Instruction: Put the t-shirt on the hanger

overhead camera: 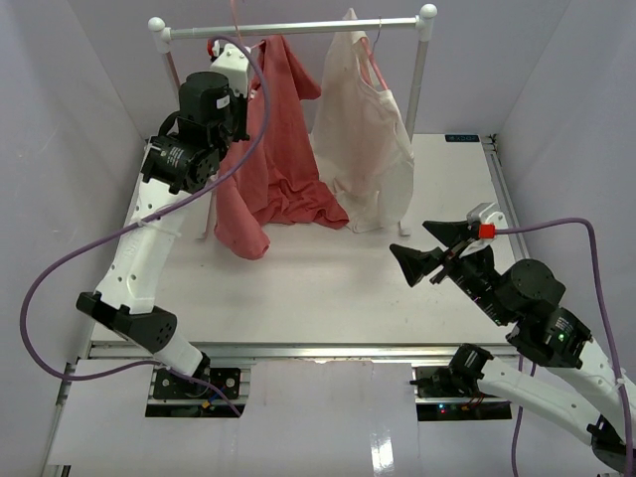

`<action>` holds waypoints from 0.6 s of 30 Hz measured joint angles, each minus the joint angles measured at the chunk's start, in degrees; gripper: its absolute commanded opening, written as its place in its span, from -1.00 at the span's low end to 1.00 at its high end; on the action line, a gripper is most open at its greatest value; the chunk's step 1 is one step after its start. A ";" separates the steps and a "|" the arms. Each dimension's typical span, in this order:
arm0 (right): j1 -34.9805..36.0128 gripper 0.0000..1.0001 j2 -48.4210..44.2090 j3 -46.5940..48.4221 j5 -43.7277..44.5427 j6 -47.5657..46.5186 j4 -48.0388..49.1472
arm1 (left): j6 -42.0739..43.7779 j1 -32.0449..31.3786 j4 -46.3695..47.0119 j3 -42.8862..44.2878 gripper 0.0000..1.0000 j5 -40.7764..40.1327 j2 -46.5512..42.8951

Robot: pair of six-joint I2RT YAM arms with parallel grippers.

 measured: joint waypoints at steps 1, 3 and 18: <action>-0.01 0.80 -0.86 -1.39 -0.23 0.16 0.56 | 0.61 0.00 1.34 -0.45 -1.00 0.01 0.04; 0.01 0.80 -2.65 -4.45 -0.92 0.72 1.34 | 1.60 0.03 3.12 -0.75 -1.00 -0.01 0.34; -0.01 0.80 -4.68 -8.55 -2.71 2.00 3.62 | 1.41 0.74 11.84 -8.24 -1.00 0.94 4.27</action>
